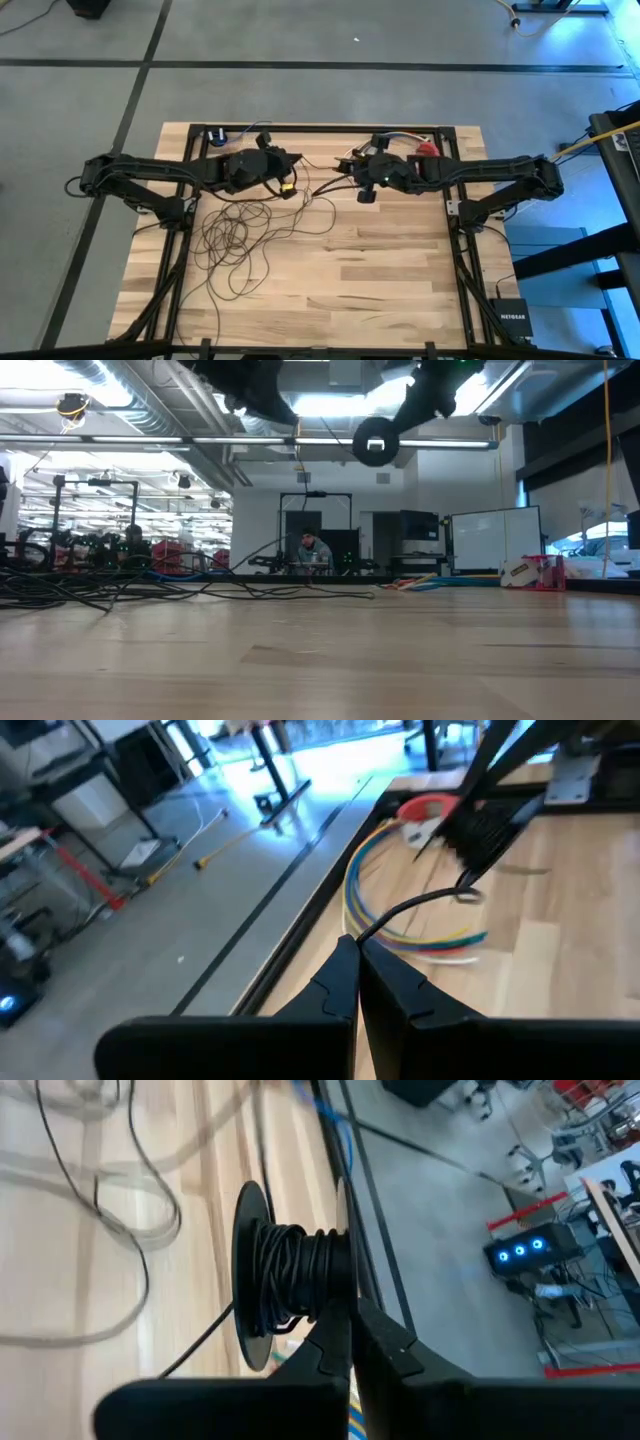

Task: Coiling cords

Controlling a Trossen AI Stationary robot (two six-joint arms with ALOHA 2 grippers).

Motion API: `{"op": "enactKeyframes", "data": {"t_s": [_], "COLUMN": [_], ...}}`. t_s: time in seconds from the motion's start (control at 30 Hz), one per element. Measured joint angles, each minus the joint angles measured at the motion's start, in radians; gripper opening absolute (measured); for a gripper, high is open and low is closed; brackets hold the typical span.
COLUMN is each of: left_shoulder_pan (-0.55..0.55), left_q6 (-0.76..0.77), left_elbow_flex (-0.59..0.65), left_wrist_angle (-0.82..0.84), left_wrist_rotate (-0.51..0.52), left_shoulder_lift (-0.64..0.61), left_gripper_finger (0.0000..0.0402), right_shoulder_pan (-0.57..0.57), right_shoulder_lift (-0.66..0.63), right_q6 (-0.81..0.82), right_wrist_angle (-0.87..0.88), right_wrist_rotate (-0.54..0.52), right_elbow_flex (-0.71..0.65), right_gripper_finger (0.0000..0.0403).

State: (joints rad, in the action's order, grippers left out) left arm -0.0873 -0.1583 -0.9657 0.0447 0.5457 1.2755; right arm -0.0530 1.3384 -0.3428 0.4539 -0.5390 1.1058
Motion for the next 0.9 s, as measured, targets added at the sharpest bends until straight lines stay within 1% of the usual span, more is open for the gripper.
{"op": "enactKeyframes", "data": {"t_s": [0.2,0.27,0.37,0.4,0.5,0.6,0.7,0.9], "left_shoulder_pan": [0.016,0.023,0.039,0.044,0.049,0.055,0.056,0.030], "left_q6": [-0.002,-0.001,0.001,0.001,0.002,0.001,-0.002,-0.025], "left_elbow_flex": [0.000,0.001,0.001,0.001,0.000,0.000,0.000,0.015], "left_wrist_angle": [-0.002,-0.008,-0.038,-0.051,-0.081,-0.100,-0.085,-0.036], "left_wrist_rotate": [-0.003,-0.004,-0.005,-0.016,-0.101,-0.165,-0.172,-0.172], "left_shoulder_lift": [-0.023,-0.023,-0.023,-0.024,-0.025,-0.025,-0.021,-0.002], "left_gripper_finger": [0.0000,0.0000,0.0000,0.0001,0.0001,0.0001,0.0001,0.0001], "right_shoulder_pan": [-0.023,-0.031,-0.040,-0.045,-0.062,-0.085,-0.108,-0.111], "right_shoulder_lift": [0.049,0.059,0.081,0.086,0.095,0.101,0.101,0.101], "right_q6": [-0.002,-0.001,0.002,-0.001,-0.003,-0.003,-0.008,-0.044], "right_wrist_angle": [-0.022,-0.033,-0.055,-0.067,-0.153,-0.241,-0.291,-0.299], "right_wrist_rotate": [0.001,-0.020,-0.079,-0.100,-0.127,-0.123,-0.107,-0.097], "right_elbow_flex": [-0.041,-0.052,-0.055,-0.056,-0.057,-0.057,-0.056,-0.055], "right_gripper_finger": [0.0003,0.0003,0.0003,0.0003,0.0003,0.0003,0.0003,0.0003]}}
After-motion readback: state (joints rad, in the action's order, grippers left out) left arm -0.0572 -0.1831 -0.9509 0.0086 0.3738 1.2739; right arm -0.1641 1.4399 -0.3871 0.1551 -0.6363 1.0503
